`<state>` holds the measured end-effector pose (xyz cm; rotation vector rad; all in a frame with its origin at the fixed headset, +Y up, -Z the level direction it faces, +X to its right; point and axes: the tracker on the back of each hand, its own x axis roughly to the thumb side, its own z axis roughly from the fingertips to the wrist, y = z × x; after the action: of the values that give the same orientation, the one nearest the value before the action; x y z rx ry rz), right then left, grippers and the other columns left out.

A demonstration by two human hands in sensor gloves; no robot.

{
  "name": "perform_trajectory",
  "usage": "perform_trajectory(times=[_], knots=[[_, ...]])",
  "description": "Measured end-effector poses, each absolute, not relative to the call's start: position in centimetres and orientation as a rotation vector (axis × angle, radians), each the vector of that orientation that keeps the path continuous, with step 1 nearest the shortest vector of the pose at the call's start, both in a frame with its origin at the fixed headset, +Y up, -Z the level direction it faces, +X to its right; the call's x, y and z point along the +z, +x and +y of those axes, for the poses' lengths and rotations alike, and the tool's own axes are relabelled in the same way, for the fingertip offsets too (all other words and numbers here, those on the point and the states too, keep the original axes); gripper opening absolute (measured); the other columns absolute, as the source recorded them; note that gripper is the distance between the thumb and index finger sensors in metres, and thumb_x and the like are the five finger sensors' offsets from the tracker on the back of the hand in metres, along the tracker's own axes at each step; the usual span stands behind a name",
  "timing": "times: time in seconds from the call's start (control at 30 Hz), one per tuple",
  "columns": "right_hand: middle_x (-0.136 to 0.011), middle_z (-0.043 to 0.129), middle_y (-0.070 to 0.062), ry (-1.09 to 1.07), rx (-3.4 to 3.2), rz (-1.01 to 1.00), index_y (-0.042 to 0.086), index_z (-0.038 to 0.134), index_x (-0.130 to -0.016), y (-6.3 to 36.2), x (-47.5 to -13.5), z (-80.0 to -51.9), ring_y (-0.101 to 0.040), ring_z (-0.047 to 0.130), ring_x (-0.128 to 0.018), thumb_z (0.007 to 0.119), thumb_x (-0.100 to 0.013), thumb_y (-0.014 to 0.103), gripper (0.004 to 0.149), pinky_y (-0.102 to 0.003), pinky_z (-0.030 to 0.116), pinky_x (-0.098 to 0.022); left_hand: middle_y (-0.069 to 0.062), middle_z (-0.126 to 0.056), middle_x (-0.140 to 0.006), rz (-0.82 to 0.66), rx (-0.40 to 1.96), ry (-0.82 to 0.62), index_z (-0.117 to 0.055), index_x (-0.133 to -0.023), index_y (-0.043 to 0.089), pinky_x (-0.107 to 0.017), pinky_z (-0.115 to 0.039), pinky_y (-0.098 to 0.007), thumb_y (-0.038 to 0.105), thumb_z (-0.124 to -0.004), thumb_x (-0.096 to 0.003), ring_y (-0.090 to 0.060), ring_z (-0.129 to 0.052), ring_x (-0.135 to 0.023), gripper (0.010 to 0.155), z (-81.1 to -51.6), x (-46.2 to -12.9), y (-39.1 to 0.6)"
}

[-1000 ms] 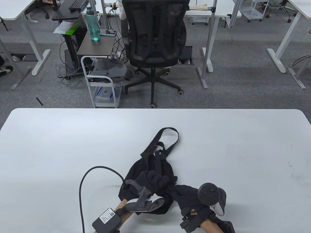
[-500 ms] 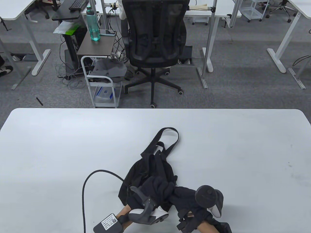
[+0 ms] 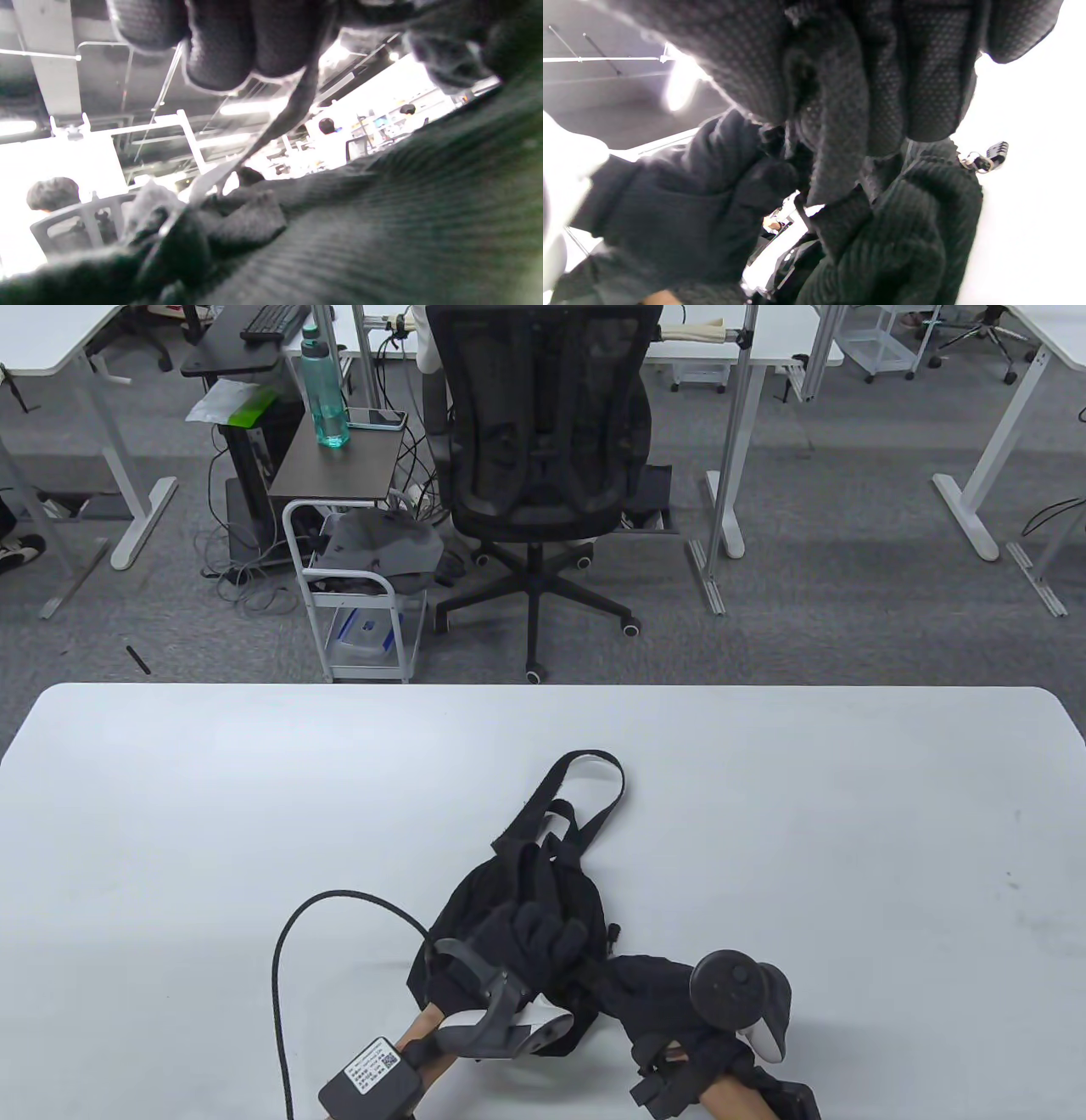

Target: Pull shoulder strap to tighten

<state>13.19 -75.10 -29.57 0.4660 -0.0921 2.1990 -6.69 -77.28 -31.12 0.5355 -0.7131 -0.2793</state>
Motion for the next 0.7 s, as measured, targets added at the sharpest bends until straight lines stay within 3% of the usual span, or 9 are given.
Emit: perform_trajectory(times=[0.13, 0.3, 0.7], knots=[[-0.072, 0.101, -0.019, 0.478, 2.158, -0.108, 0.004, 0.100, -0.062, 12.7, -29.3, -75.1, -0.044, 0.099, -0.063, 0.087, -0.041, 0.043, 0.046, -0.064, 0.071, -0.053, 0.010, -0.087, -0.077, -0.776, -0.259, 0.573, -0.059, -0.096, 0.033, -0.061, -0.074, -0.040, 0.046, -0.056, -0.0330, -0.018, -0.088, -0.078, 0.064, -76.9, -29.7, -5.8], [-0.070, 0.102, -0.019, 0.490, 2.173, -0.138, 0.005, 0.100, -0.059, 12.2, -29.0, -74.9, -0.043, 0.100, -0.061, 0.087, -0.041, 0.035, 0.038, -0.063, 0.072, -0.052, 0.009, -0.087, -0.077, -0.800, -0.219, 0.589, -0.059, -0.096, 0.031, -0.061, -0.074, -0.041, 0.046, -0.057, -0.0333, -0.018, -0.088, -0.078, 0.064, -76.1, -28.6, -5.2], [-0.063, 0.106, -0.017, 0.472, 2.217, -0.062, 0.001, 0.102, -0.054, 12.7, -29.5, -74.9, -0.042, 0.103, -0.056, 0.087, -0.040, 0.030, 0.036, -0.060, 0.076, -0.050, 0.009, -0.086, -0.075, -0.754, -0.241, 0.499, -0.056, -0.096, 0.034, -0.060, -0.073, -0.042, 0.044, -0.052, -0.0319, -0.019, -0.087, -0.078, 0.065, -77.3, -30.7, -6.1]])
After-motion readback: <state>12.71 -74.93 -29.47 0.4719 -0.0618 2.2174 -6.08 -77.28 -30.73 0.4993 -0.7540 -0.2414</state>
